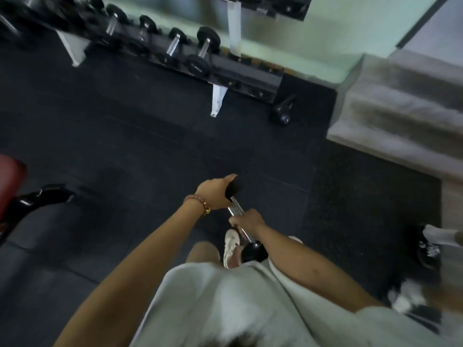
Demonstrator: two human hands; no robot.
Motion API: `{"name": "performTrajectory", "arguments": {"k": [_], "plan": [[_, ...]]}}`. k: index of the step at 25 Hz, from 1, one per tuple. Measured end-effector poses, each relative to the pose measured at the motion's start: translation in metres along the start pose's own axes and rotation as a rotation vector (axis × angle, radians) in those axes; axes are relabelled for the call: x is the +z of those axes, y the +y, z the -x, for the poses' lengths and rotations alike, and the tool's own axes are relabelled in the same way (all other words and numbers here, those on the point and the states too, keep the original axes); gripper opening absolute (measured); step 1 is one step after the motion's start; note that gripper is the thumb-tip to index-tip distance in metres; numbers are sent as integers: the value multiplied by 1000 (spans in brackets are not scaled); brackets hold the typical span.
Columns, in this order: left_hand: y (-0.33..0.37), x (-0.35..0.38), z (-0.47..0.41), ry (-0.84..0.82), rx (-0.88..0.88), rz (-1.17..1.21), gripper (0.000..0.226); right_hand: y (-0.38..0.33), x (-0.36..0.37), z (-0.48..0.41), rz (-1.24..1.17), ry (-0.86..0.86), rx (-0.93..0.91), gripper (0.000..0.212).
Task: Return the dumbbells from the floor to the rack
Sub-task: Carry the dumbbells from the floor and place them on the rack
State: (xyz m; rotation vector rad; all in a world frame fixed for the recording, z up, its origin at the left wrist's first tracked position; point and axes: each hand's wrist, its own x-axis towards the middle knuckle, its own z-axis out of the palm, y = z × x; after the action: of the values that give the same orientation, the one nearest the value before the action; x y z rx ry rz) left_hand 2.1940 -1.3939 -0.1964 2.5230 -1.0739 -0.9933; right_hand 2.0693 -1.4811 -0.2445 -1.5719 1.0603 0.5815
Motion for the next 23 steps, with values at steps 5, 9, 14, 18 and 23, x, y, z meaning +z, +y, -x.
{"name": "performTrajectory", "arguments": {"k": [5,9,14,18,23], "plan": [[-50,-39,-57,99,65,415,58,-71,1,-45,-159,55,106,16],[-74,-95,-111,133,117,541,51,-144,4,-89,-316,138,121,11],[-94,-149,-183,-39,-30,806,110,-237,-20,-132,-500,306,75,9],[-85,-189,-254,-126,-73,1091,86,-282,-33,-184,-585,367,135,20],[-82,-253,-381,-162,-90,1130,75,-367,-92,-276,-617,399,145,23]]}}
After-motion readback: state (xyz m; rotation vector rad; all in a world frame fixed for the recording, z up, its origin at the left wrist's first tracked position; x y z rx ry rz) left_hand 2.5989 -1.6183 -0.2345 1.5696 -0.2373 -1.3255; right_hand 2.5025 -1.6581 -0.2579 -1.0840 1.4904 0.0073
